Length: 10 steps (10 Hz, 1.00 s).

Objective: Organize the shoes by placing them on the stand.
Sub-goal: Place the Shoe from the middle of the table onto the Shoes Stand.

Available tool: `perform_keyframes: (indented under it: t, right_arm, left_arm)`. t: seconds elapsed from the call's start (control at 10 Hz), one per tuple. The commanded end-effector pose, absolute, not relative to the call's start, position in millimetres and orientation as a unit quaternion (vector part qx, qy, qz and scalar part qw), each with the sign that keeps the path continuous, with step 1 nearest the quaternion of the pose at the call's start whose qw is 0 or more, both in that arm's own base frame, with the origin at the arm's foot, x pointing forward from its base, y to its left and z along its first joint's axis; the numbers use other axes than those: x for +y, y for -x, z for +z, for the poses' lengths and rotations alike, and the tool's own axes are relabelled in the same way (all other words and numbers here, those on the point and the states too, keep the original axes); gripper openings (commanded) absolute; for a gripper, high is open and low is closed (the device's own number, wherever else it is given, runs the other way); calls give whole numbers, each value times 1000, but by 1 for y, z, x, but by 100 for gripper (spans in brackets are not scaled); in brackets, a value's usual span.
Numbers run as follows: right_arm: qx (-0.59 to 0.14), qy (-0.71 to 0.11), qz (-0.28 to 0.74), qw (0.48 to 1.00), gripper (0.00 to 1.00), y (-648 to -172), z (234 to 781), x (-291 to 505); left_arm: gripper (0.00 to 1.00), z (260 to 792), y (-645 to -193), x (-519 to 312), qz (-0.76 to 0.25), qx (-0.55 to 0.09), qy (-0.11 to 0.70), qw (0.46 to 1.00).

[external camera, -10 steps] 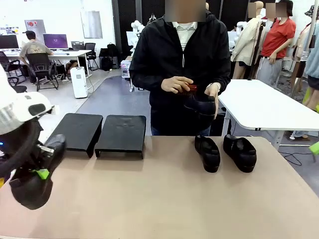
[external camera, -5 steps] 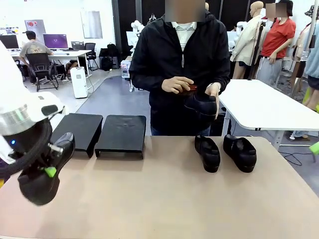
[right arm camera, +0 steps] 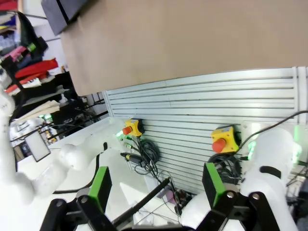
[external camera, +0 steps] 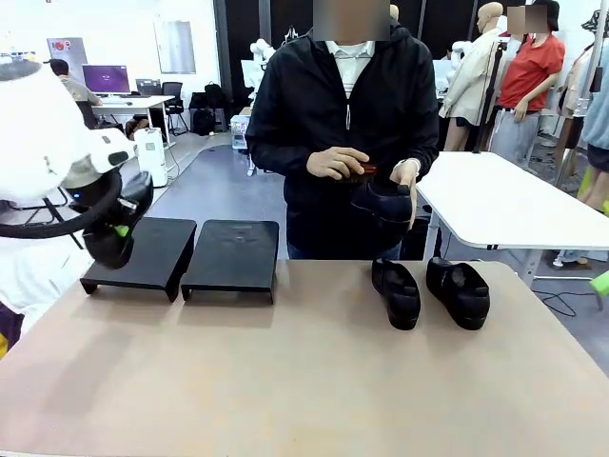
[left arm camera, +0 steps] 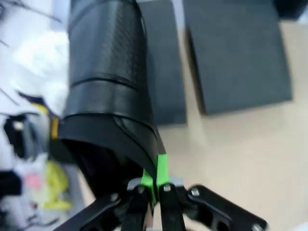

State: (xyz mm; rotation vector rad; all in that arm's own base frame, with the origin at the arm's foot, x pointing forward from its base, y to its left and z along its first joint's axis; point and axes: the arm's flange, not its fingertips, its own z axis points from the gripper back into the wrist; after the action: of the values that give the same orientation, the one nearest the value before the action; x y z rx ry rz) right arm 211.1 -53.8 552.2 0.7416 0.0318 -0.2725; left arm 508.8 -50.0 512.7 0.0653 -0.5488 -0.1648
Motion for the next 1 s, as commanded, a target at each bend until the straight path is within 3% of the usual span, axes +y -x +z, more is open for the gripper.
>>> perform_keyframes:
  t: [0.0,0.1,0.2,0.3,0.9]
  right_arm:
    - [13,-354,-122,927,100,-210,553,-60]
    - [13,-354,-122,927,100,-210,553,-60]
    - [13,-354,-122,927,100,-210,553,-60]
    - [13,-354,-122,927,100,-210,553,-60]
    - [13,-354,-122,927,100,-210,553,-60]
  left_arm:
    - [0,501,-535,-39,-82,-327,-64,939]
    - [0,501,-545,-32,-42,-356,-78,930]
    - [0,502,-547,-27,-9,-336,-85,938]
    - [0,493,-546,-32,-82,-326,-53,940]
    - [0,478,-566,-28,-65,-312,-70,945]
